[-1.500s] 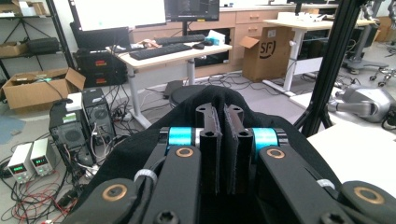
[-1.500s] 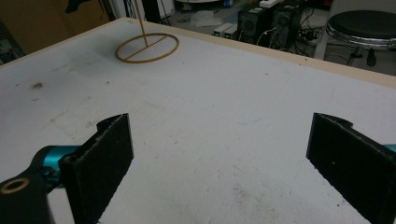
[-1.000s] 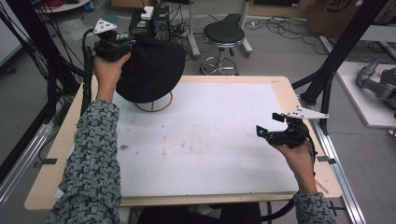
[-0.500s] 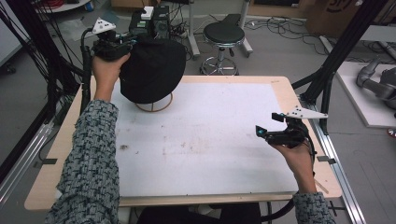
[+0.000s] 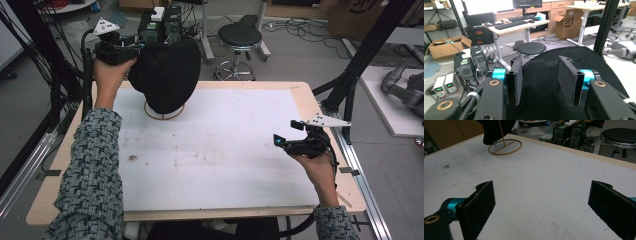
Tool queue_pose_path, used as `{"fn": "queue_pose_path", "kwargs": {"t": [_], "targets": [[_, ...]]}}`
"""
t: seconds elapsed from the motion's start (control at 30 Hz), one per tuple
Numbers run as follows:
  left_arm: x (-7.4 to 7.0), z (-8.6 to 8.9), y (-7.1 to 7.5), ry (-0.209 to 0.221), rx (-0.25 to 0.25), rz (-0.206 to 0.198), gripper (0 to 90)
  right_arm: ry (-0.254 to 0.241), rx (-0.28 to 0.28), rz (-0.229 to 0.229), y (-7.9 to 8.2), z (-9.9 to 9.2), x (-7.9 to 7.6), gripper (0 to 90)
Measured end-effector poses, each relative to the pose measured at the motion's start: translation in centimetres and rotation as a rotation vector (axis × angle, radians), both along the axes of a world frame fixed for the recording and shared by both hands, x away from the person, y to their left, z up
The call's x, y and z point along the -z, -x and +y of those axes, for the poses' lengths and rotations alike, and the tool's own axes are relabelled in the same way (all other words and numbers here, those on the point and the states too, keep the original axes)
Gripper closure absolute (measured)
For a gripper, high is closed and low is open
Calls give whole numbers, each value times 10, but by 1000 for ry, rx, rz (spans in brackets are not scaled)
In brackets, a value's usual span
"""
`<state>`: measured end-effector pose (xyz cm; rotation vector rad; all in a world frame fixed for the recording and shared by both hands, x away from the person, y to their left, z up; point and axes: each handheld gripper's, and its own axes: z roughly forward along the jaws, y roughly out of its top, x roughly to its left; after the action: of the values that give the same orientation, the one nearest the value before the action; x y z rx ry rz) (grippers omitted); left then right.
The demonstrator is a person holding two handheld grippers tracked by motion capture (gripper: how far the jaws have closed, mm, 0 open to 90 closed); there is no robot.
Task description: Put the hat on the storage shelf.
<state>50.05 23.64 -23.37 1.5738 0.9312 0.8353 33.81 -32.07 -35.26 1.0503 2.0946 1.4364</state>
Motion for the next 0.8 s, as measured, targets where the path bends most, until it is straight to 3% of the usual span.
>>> {"fn": "queue_pose_path", "kwargs": {"t": [0.13, 0.37, 0.47, 0.57, 0.8], "targets": [[-1, 5, 6, 3, 6, -1, 526, 0, -3, -6, 0, 0, -1, 70], [0, 20, 18, 0, -9, 44, 486, -6, -9, -6, -2, 2, -2, 70], [1, 25, 27, -12, -4, 45, 481, -9, -14, -11, -3, 4, -2, 70], [4, 29, 34, -34, -4, 59, 461, -13, -19, -6, -6, 6, -2, 70], [14, 41, 48, -26, 2, 89, 432, -19, -22, -6, -12, 7, -1, 70]]}}
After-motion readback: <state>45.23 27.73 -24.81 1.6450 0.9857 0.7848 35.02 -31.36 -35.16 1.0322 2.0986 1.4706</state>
